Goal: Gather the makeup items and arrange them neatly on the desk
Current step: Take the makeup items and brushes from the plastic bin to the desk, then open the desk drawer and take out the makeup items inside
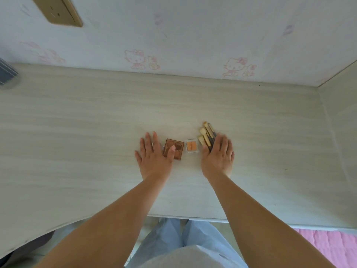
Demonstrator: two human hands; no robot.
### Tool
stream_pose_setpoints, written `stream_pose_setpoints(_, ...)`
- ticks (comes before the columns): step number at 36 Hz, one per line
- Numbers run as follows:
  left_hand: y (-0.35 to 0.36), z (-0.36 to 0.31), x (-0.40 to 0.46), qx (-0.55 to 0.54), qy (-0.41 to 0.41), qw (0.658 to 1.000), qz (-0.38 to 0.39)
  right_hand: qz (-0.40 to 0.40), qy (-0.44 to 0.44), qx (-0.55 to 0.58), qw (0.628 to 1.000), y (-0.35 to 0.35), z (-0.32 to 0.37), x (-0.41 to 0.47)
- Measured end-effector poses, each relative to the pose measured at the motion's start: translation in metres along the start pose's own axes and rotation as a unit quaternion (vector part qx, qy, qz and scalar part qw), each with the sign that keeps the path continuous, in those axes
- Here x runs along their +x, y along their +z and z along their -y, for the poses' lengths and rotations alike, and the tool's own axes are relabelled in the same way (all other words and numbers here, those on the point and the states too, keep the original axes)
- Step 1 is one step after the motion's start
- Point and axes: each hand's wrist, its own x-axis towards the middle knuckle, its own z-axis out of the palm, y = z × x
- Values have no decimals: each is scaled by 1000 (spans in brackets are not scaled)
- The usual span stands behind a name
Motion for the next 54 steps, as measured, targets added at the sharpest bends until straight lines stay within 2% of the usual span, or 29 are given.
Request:
stream_pose_setpoints(7, -3, -10, -14, 17, 118, 992, -52, -43, 3, 73, 996, -5, -25, -16)
stream_pose_setpoints(14, 2, -23, -49, 27, 240, 968, -61, -55, -3, 88, 995, -8, -57, -49)
stream_pose_setpoints(20, 21, -25, -94, -37, 343, 933, -102, -108, -86, 47, 989, 0, -94, -85)
stream_pose_setpoints(24, 40, -26, -135, -51, 402, 902, -148, -205, -166, 49, 963, 9, -128, -115)
stream_pose_setpoints(27, 61, -24, -167, -45, 410, 895, -169, -225, -221, 43, 948, 13, -159, -137)
stream_pose_setpoints(31, 90, -19, -206, -24, 397, 908, -132, -170, -219, 36, 960, 23, -202, -159)
stream_pose_setpoints(36, 112, -20, -234, 41, 334, 941, -30, 6, -159, -42, 986, 28, -238, -171)
stream_pose_setpoints(39, 117, -24, -239, 84, 281, 956, 25, 51, -140, -60, 987, 28, -248, -169)
stream_pose_setpoints(48, 136, -28, -231, 138, 246, 958, 44, 167, -123, -99, 973, 43, -253, -145)
stream_pose_setpoints(54, 143, -23, -226, 136, 253, 957, 31, 188, -118, -116, 968, 58, -262, -136)
